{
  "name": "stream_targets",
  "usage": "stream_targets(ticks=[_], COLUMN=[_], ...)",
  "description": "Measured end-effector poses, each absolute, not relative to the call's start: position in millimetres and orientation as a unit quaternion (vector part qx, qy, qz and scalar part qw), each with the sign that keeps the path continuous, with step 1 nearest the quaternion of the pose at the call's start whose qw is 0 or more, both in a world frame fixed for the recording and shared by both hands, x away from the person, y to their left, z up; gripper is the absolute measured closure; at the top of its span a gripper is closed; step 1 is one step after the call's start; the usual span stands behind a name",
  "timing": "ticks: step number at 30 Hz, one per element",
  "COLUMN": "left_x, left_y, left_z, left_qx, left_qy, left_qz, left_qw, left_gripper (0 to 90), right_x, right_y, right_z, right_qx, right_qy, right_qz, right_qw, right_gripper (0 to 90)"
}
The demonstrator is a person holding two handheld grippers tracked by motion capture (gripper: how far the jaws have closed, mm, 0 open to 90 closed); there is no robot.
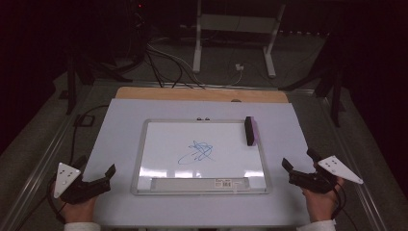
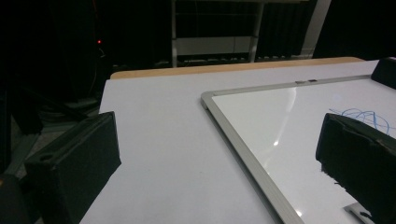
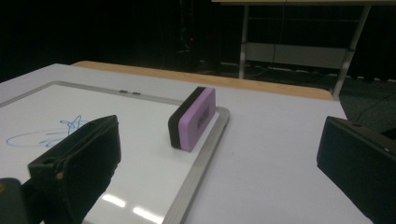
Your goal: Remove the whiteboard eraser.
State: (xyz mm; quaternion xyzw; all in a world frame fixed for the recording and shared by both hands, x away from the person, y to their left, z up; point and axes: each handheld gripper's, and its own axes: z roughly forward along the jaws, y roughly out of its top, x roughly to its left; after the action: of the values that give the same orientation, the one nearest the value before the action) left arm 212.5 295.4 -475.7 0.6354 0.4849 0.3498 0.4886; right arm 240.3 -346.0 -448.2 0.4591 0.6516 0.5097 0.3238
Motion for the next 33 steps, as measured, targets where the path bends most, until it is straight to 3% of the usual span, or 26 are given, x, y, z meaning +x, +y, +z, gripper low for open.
stream_targets(ticks=[10,33], left_x=[213,214], left_y=[295,293], left_z=[-477,-478], left_qx=[0.636,0.64], left_qy=[0.486,0.485], left_qz=[0.348,0.351], left_qw=[0.488,0.482], left_gripper=[0.6,0.6], right_x=[274,347], right_y=[-331,-292], right_z=[-429,-447], right_qx=[0.459,0.46], right_qy=[0.658,0.698], right_qz=[0.503,0.462], right_qw=[0.321,0.296], right_gripper=[0.4,0.4])
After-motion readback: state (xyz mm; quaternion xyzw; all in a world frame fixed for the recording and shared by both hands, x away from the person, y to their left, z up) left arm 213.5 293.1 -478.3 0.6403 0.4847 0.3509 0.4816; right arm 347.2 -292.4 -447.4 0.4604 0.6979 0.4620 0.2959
